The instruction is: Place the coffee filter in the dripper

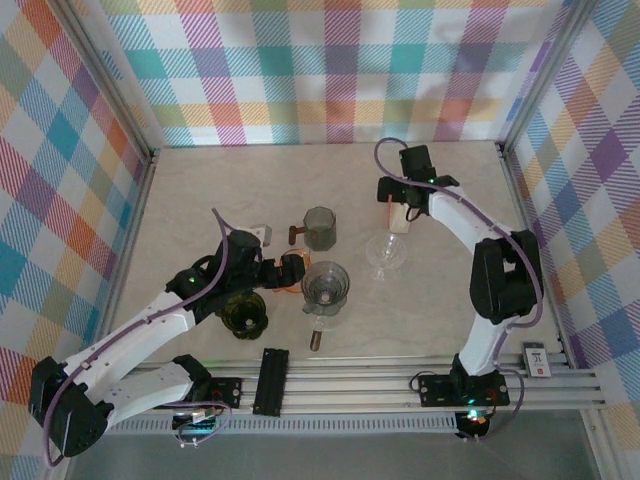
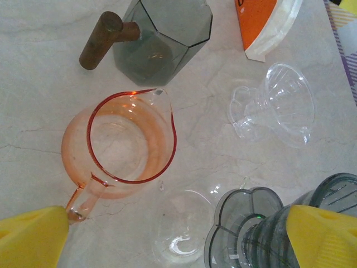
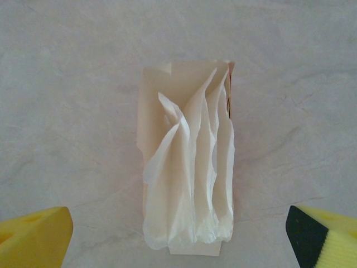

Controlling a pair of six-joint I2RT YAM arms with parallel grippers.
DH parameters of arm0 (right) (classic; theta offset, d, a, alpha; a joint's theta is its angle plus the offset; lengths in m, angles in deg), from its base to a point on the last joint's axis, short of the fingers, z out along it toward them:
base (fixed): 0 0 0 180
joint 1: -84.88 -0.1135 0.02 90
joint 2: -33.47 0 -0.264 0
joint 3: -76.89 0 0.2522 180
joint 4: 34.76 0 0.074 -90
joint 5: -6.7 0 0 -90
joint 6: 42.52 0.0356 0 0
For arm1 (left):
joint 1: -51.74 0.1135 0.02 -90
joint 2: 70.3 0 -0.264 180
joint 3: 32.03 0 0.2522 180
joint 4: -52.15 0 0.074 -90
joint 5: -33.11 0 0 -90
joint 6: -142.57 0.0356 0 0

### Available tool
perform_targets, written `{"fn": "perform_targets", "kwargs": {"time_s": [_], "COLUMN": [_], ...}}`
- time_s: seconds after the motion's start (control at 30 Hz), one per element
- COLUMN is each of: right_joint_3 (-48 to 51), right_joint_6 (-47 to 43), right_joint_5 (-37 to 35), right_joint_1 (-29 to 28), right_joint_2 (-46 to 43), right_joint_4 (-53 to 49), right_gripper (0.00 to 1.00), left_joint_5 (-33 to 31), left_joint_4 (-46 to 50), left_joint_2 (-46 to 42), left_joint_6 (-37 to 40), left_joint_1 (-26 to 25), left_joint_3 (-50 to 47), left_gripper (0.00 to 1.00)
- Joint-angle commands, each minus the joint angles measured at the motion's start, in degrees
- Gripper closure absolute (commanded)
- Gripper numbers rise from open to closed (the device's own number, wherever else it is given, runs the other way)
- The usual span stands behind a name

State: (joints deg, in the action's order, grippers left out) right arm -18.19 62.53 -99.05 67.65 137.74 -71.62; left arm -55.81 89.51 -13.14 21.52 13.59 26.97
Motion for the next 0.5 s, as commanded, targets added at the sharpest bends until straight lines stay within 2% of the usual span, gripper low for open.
{"fn": "perform_targets", "kwargs": {"time_s": [0.0,0.23,0.47], "right_joint_3": [-2.29,-4.63,-3.72], "right_joint_6": [1.0,-0.61,-2.74], "right_joint_5": [-1.11,-3.34,-11.09], "right_joint_1": [-1.01,-1.63,-1.43], "right_joint_2": [4.54,8.75,10.25], "right_joint_4": [-4.43,-6.12,-7.05], "right_gripper": [0.01,0.01,0.01], "left_joint_5": [0.84,0.85,1.09], "left_joint_4": [-1.23,-1.39,-1.69], "left_joint_2": [-0.99,-0.78,-0.2], "left_joint_6": [-0.25,0.02,-0.25], "left_joint_1": [0.53,0.62,0.8], "left_joint_3": [-0.45,-0.47,-0.24], "left_gripper": [0.0,0.0,0.0]}}
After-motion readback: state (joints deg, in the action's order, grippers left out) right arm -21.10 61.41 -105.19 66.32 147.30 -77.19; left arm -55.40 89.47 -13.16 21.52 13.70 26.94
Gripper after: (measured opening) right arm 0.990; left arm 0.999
